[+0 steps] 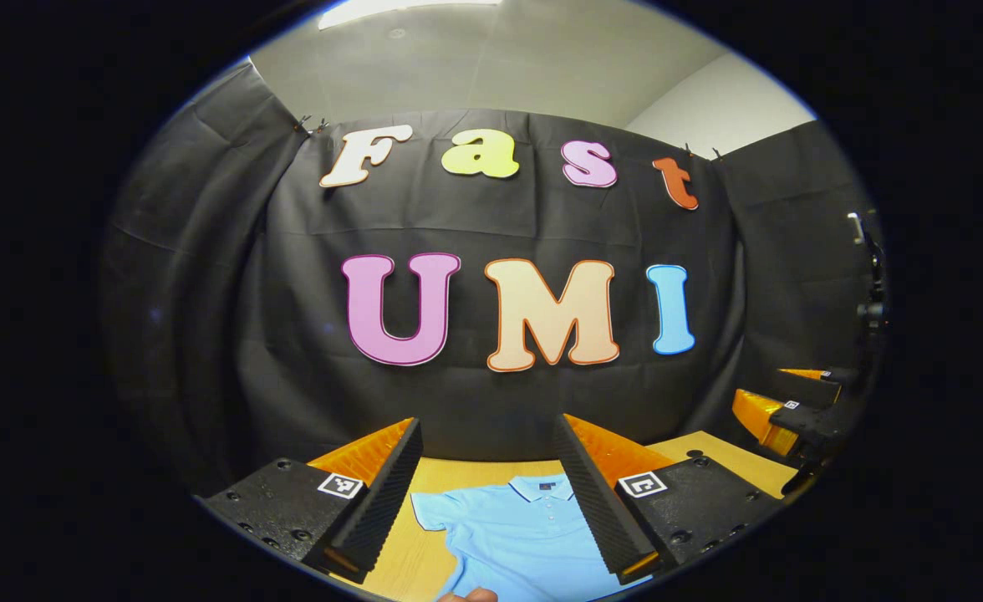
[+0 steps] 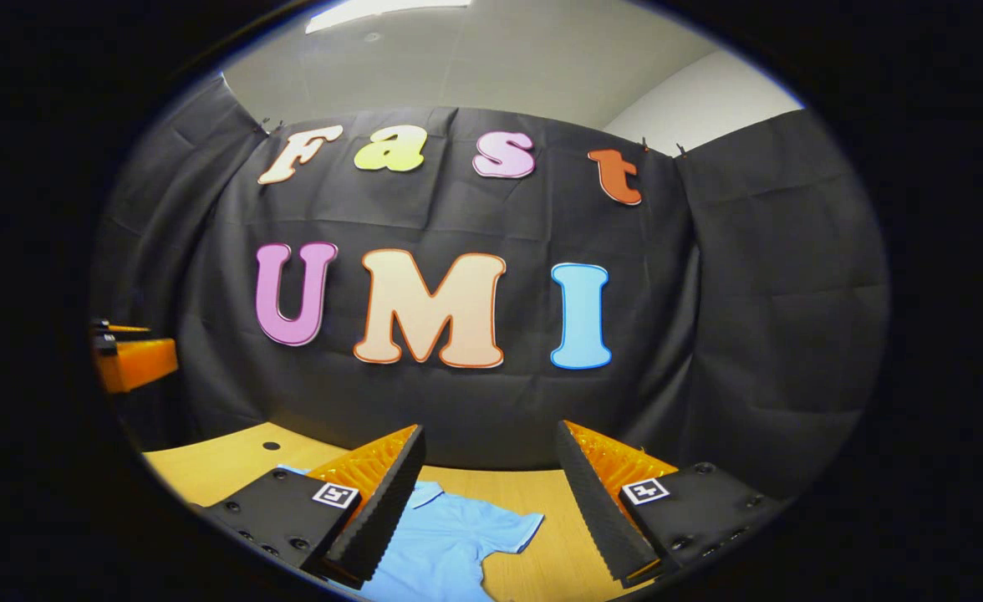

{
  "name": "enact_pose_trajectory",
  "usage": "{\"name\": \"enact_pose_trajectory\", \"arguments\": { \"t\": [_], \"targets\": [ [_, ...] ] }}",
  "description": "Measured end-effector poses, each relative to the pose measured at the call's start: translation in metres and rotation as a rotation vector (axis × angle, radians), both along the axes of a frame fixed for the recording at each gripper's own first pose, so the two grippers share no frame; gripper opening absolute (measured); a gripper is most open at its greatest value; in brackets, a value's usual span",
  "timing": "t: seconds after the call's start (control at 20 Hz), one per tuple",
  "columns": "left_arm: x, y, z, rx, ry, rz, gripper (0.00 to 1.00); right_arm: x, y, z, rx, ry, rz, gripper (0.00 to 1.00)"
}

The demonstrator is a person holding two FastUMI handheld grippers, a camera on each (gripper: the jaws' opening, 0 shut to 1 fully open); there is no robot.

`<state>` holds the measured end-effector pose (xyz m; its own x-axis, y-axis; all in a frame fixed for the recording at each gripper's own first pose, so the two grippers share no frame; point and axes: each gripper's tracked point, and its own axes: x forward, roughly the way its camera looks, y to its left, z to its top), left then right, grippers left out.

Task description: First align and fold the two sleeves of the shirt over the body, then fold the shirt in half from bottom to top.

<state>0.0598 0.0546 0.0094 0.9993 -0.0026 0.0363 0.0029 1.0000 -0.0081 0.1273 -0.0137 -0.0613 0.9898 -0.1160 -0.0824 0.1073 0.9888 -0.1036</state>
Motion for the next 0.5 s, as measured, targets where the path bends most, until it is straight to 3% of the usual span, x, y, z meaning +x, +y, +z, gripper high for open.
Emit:
{"name": "enact_pose_trajectory", "arguments": {
  "t": [0.5],
  "targets": [
    [0.03,0.035,-0.026,-0.004,0.05,0.032,0.95,0.089,-0.042,-0.109,-0.032,0.145,-0.094,0.98]
  ]
}}
